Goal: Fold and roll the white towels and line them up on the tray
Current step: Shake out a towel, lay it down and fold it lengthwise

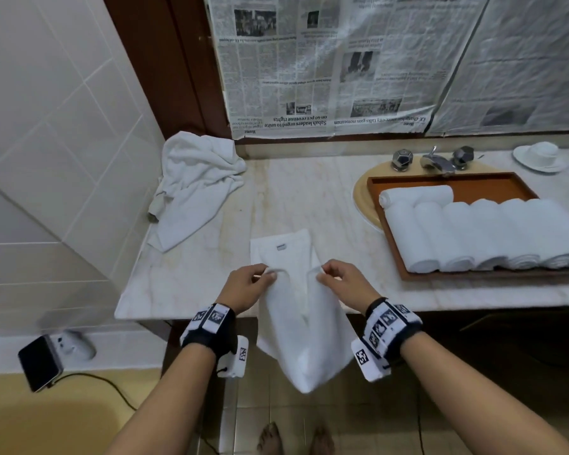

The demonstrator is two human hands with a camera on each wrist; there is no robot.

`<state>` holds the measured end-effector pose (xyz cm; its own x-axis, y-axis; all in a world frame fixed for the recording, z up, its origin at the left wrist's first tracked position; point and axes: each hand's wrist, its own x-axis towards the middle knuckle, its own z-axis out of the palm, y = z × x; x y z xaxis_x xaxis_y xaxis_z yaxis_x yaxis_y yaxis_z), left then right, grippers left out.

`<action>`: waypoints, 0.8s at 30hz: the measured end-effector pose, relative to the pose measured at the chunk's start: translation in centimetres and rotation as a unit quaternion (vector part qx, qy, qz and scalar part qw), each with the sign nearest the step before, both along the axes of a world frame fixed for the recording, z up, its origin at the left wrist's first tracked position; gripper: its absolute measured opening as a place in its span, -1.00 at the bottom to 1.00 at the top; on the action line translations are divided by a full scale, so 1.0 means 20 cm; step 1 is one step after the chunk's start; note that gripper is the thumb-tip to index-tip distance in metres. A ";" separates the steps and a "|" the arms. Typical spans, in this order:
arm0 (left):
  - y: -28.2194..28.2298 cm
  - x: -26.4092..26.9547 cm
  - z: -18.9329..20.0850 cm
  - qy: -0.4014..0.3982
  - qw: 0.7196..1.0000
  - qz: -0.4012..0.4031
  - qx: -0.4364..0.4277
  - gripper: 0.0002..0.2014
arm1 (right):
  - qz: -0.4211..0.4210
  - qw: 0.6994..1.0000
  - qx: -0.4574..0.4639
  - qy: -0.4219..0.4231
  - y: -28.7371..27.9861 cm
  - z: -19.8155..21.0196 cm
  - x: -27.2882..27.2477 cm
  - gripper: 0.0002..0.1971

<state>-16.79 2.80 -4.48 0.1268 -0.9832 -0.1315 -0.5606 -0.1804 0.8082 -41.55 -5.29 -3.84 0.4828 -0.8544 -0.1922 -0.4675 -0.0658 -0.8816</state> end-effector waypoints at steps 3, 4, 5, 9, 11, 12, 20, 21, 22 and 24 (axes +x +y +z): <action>-0.12 0.02 -0.07 -0.042 0.999 0.016 0.020 -0.70 | -0.019 0.998 0.005 0.052 -0.08 -0.13 0.13 -0.84; -0.15 0.03 -0.10 -0.046 0.998 0.017 0.036 -0.64 | -0.016 0.997 0.014 0.068 -0.09 -0.17 0.16 -0.83; -0.17 0.03 -0.11 -0.054 0.997 0.011 0.049 -0.57 | -0.015 0.996 0.020 0.082 -0.09 -0.20 0.18 -0.81; -0.19 0.08 -0.16 -0.141 0.984 -0.071 0.082 -0.68 | -0.032 0.994 0.034 0.099 -0.05 -0.25 0.19 -0.79; -0.16 0.10 -0.18 -0.194 0.971 -0.105 0.092 -0.73 | -0.018 0.993 0.067 0.099 -0.02 -0.25 0.15 -0.84; -0.14 0.11 -0.18 -0.206 0.966 -0.120 0.099 -0.74 | 0.000 0.991 0.082 0.102 0.00 -0.24 0.13 -0.84; -0.06 0.20 0.00 -0.026 0.975 -0.167 0.142 -0.71 | 0.040 0.987 0.156 -0.030 0.14 -0.02 -0.02 -0.87; -0.06 0.21 0.03 0.022 0.977 -0.155 0.144 -0.66 | 0.039 0.984 0.162 -0.062 0.13 0.03 -0.03 -0.89; -0.07 0.23 0.06 0.061 0.978 -0.144 0.138 -0.57 | 0.042 0.982 0.163 -0.089 0.12 0.08 -0.04 -0.92; -0.09 0.27 0.13 0.090 0.983 -0.120 0.108 -0.44 | 0.048 0.981 0.147 -0.120 0.08 0.16 -0.05 -0.88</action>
